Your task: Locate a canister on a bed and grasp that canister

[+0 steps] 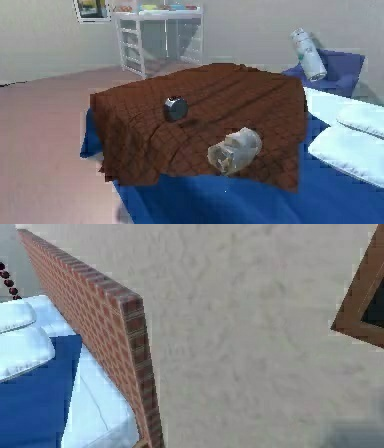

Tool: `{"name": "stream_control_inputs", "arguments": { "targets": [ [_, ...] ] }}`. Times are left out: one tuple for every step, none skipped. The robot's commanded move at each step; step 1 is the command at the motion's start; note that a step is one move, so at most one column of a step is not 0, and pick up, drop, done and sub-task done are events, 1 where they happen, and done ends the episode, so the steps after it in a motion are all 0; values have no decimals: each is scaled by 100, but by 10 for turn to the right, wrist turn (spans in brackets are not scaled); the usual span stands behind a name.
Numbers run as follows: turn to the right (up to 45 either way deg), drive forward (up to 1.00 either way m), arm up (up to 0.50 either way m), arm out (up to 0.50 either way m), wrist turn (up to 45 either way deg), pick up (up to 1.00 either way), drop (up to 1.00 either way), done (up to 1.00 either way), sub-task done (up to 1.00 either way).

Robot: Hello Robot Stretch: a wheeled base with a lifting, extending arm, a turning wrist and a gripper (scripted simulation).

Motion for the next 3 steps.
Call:
{"name": "stream_control_inputs", "arguments": {
  "targets": [
    [-450,0,0,0,0,0,0,0,0],
    [-30,0,0,0,0,0,0,0,0],
    [0,15,0,0,0,0,0,0,0]
  ]
}}
